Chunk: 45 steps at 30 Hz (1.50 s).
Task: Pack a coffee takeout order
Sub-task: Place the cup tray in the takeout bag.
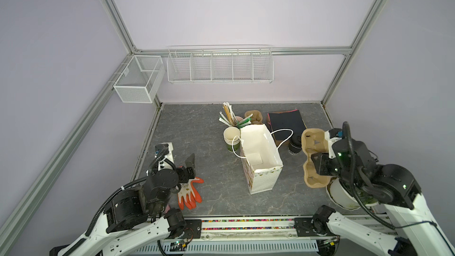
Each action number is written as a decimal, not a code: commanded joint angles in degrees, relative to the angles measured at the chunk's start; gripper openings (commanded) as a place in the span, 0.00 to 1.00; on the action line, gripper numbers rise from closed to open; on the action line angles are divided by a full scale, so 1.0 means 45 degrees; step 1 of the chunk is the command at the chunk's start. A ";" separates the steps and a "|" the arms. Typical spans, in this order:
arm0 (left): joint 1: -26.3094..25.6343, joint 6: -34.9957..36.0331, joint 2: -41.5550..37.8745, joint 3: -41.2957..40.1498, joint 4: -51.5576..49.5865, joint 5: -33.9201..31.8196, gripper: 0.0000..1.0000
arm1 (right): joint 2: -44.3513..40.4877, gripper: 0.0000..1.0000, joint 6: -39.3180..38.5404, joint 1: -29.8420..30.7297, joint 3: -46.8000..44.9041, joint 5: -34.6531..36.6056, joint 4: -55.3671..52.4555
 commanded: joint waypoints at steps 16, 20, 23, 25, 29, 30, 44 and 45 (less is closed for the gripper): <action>0.0335 0.0315 0.0261 -0.0152 -0.0256 0.0059 0.94 | 0.4659 0.34 -0.0818 0.0620 0.5153 -0.3572 0.1167; 0.0413 0.0327 0.0330 -0.0140 -0.0285 0.0081 0.94 | 0.5718 0.34 -0.0667 0.1328 0.5642 -0.3391 0.1220; 0.0433 0.0319 0.0335 -0.0145 -0.0285 0.0083 0.94 | 0.6479 0.34 -0.0588 0.1834 0.5690 -0.3285 0.1311; 0.0433 0.0320 0.0311 -0.0145 -0.0283 0.0081 0.94 | 0.6971 0.33 -0.0594 0.2214 0.5873 -0.2938 0.1320; 0.0511 0.0352 0.0311 -0.0145 -0.0265 0.0137 0.94 | 0.7772 0.33 -0.0652 0.2563 0.6323 -0.2615 0.1372; 0.0530 0.0356 0.0295 -0.0155 -0.0256 0.0150 0.94 | 0.7918 0.33 -0.0680 0.2599 0.6372 -0.2560 0.1463; 0.0540 0.0395 0.0310 -0.0165 -0.0254 0.0249 0.94 | 0.9226 0.33 -0.0595 0.2617 0.5310 -0.1896 0.1382; 0.0550 0.0386 0.0313 -0.0165 -0.0265 0.0269 0.94 | 0.9178 0.33 -0.0538 0.2627 0.5094 -0.1897 0.1418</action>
